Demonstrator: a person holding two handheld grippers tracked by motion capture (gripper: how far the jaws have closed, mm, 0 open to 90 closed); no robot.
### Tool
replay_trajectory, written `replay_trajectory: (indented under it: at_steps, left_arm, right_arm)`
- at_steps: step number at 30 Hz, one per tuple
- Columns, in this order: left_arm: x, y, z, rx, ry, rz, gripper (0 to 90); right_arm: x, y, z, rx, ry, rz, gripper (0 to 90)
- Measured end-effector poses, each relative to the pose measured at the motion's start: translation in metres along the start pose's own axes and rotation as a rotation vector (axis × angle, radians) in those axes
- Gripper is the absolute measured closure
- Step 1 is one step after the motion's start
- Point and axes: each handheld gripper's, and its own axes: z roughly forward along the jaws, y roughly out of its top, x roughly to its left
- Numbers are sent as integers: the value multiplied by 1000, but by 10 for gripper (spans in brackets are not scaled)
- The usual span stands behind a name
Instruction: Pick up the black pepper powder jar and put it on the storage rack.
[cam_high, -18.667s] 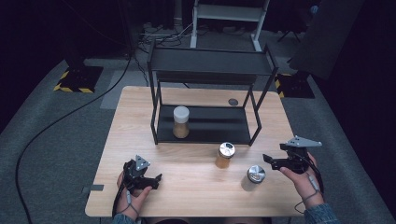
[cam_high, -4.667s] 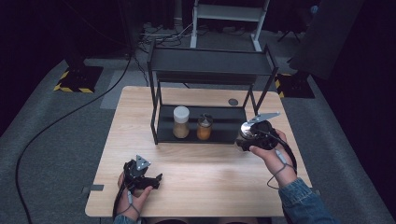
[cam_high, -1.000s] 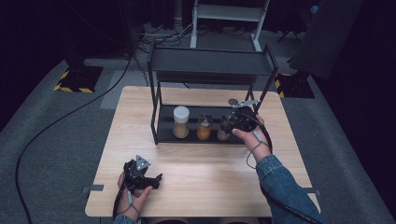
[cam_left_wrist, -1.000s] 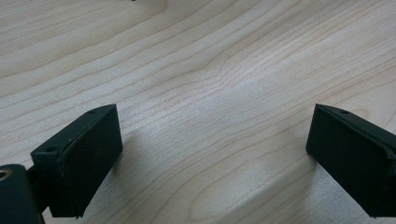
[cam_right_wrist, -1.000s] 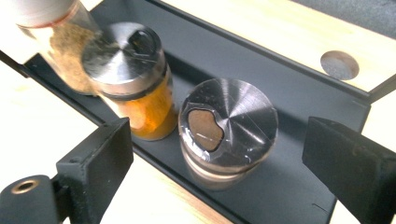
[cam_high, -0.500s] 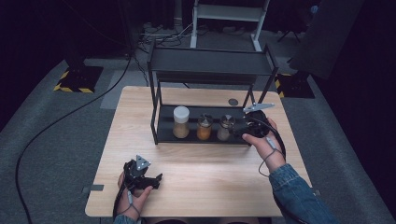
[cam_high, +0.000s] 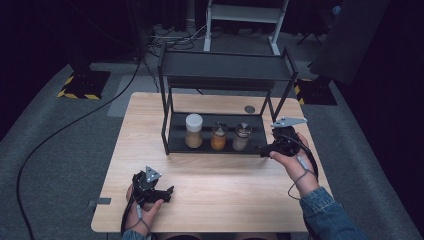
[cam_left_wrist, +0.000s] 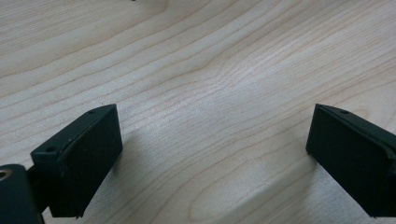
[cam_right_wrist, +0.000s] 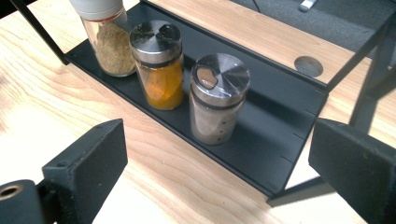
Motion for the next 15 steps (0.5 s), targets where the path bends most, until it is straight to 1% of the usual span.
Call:
replay_trajectory:
  at_steps: [4,6,15]
  left_arm:
    - [0,-1,0,-4,0,-3,34]
    - [0,0,0,-2,0,-4,34]
    - [0,-1,0,-4,0,-3,34]
  right_arm:
    - [-2,-7,-4,0,1,19,43]
    - [-2,-10,-5,-4,-4,20,43]
    - [-2,-25,-4,-5,8,27,43]
